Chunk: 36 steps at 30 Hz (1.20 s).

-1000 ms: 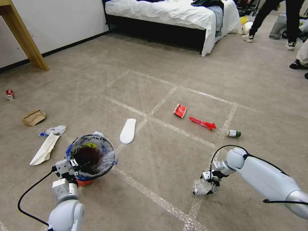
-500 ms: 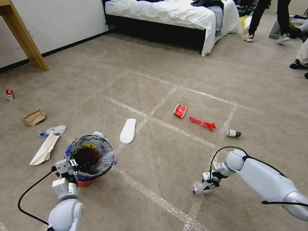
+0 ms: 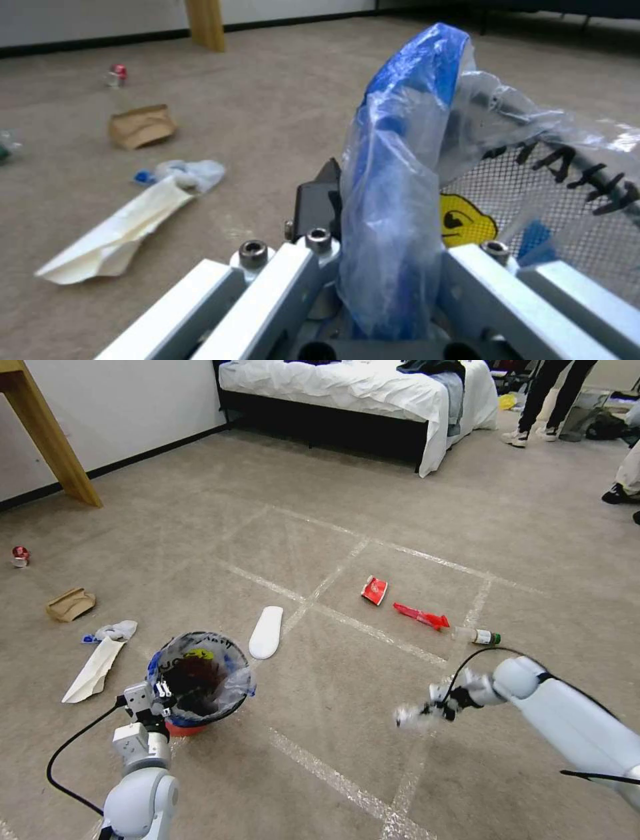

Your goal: Pick up the trash bin and place the garbage on the floor into it.

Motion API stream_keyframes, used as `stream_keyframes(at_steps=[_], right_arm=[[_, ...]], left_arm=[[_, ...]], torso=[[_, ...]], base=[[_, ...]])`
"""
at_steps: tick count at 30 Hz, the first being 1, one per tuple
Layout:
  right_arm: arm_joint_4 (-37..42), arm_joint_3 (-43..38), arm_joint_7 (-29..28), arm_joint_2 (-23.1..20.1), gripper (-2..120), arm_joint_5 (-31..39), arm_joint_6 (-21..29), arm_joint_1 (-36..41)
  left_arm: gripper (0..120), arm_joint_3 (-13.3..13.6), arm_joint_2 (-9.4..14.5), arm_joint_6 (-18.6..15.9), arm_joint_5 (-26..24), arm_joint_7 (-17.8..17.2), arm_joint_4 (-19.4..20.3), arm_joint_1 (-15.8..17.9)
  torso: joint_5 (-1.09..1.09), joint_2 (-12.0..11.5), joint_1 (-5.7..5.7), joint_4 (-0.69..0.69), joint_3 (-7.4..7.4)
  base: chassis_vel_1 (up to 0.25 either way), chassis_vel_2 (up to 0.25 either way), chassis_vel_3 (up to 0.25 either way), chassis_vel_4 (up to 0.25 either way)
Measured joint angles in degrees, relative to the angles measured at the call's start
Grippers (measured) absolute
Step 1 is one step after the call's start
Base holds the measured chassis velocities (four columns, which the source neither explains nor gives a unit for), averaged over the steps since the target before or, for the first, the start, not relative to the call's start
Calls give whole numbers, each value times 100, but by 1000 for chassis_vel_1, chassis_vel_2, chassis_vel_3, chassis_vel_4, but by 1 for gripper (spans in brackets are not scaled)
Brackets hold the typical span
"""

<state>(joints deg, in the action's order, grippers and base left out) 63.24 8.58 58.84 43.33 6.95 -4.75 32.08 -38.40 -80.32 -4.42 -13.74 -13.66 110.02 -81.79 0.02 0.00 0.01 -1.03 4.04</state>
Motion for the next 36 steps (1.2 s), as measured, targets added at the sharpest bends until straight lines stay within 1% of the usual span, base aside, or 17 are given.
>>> stream_keyframes(at_steps=[1,3,4,5,6,8,10,12,13,14,16,17,20,23,24,27,36], right_arm=[[0,0,0,0,0,0,0,0],[696,-591,-345,-246,0,799,236,318],[696,-591,-345,-246,0,799,236,318],[1142,-916,-565,-330,0,1402,366,507],[1142,-916,-565,-330,0,1402,366,507],[2060,-1400,-1192,-403,0,2666,607,811],[2105,-1412,-1222,-403,0,2727,614,819],[2903,-1520,-1755,-361,0,3745,768,853],[2903,-1520,-1755,-361,0,3745,768,853],[3243,-1509,-1970,-328,0,4161,847,831],[3711,-1396,-2250,-272,0,4662,944,743],[3711,-1396,-2250,-272,0,4662,944,743],[4384,-1018,-2716,-158,0,5328,1101,626],[4507,-911,-2795,-123,0,5427,1124,627],[4682,-721,-2888,-60,0,5518,1139,656],[4769,-486,-2915,32,0,5448,1143,729],[4437,-251,-2774,289,2,4628,993,1143]], left_arm=[[4,0,0,0,0,0,0,0],[4,125,101,-147,-237,-30,137,7],[4,125,101,-147,-237,-30,137,7],[4,207,162,-271,-449,-29,232,1],[4,207,162,-271,-449,-29,232,1],[4,454,288,-521,-1167,-27,477,-25],[4,466,291,-531,-1202,-27,488,-26],[4,617,308,-652,-1715,65,661,-71],[4,617,308,-652,-1715,65,661,-71],[4,694,303,-702,-1939,128,744,-114],[4,800,273,-751,-2187,178,860,-191],[4,800,273,-751,-2187,178,860,-191],[4,937,190,-782,-2326,240,985,-295],[4,973,155,-784,-2379,234,1009,-314],[4,1037,88,-792,-2463,198,1066,-337],[4,1091,19,-814,-2514,167,1164,-363],[4,1134,-29,-918,-2636,99,1519,-529]], torso=[[0,0,0,0,0],[-3,0,0,0,0],[-3,0,0,0,0],[-2,0,0,-1,0],[-2,0,0,-1,0],[-2,0,0,0,0],[-1,0,0,0,0],[-2,0,0,1,0],[-2,0,0,1,0],[-2,0,0,2,0],[-4,0,0,2,0],[-4,0,0,2,0],[-3,0,0,2,0],[-2,0,0,2,0],[-3,0,0,1,-1],[-2,0,0,1,-1],[-2,0,0,0,0]], base=[[0,0,0,0],[0,0,0,0],[0,0,0,0],[0,0,0,0],[0,0,0,0],[0,0,0,0],[0,0,0,0],[0,0,0,0],[0,0,0,0],[0,0,0,0],[0,0,0,0],[0,0,0,0],[0,0,0,0],[0,0,0,0],[0,0,0,0],[0,0,0,0],[0,0,0,0]])
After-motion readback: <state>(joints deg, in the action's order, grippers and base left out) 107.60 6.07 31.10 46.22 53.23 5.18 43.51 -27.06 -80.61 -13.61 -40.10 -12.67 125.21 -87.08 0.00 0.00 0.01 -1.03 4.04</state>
